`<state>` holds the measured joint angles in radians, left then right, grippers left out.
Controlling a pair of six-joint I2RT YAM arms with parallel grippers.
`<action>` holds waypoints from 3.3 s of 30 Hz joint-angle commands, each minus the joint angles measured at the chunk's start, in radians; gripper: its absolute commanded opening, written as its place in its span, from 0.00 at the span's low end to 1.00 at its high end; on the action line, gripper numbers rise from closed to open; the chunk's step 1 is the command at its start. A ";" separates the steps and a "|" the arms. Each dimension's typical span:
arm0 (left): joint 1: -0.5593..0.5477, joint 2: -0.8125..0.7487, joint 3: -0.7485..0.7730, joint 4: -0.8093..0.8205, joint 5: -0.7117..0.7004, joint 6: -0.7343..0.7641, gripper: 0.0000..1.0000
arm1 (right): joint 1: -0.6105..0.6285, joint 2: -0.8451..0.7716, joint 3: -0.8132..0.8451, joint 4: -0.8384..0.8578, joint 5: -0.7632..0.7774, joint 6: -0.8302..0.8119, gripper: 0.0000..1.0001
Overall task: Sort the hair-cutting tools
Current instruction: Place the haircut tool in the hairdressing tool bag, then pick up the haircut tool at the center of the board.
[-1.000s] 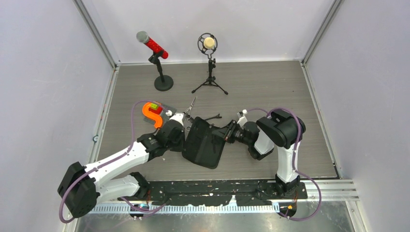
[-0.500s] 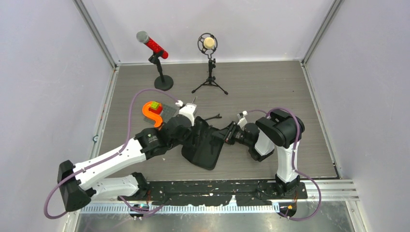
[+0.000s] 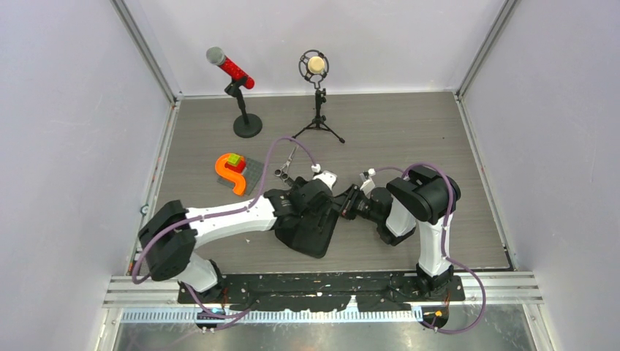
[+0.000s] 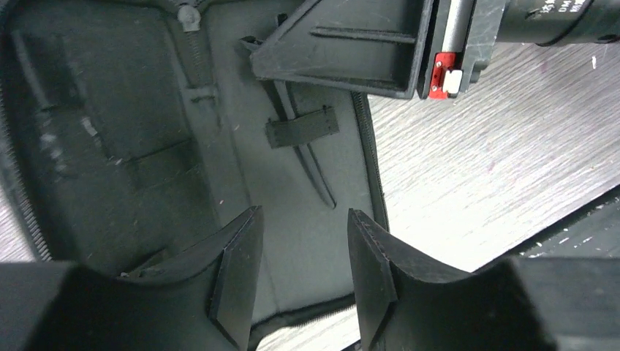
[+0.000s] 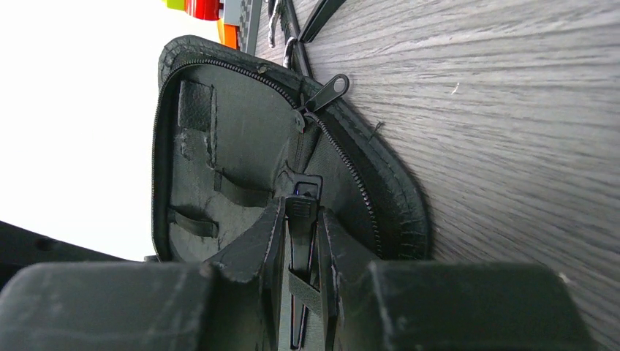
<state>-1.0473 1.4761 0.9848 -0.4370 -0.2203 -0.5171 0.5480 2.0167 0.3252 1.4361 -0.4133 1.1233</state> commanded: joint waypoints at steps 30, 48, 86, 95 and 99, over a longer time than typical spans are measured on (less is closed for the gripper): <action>-0.030 0.289 0.123 -0.049 -0.080 -0.029 0.00 | -0.015 -0.044 -0.049 -0.007 0.054 -0.036 0.30; -0.058 0.316 0.165 -0.224 -0.193 -0.010 0.00 | -0.021 -0.262 -0.068 -0.415 0.211 -0.090 0.71; -0.042 -0.128 0.082 -0.250 -0.258 -0.025 0.79 | -0.014 -0.613 0.475 -1.430 0.227 -0.861 0.72; 0.228 -0.468 -0.007 -0.327 -0.138 0.059 0.87 | -0.016 -0.325 0.872 -1.780 0.205 -1.302 0.64; 0.387 -0.587 -0.029 -0.387 -0.109 0.149 0.90 | -0.016 -0.202 1.017 -1.888 0.177 -1.403 0.54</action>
<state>-0.7670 0.9791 0.9760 -0.7452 -0.3725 -0.4690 0.5343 1.7298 1.2266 -0.2783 -0.2073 -0.0933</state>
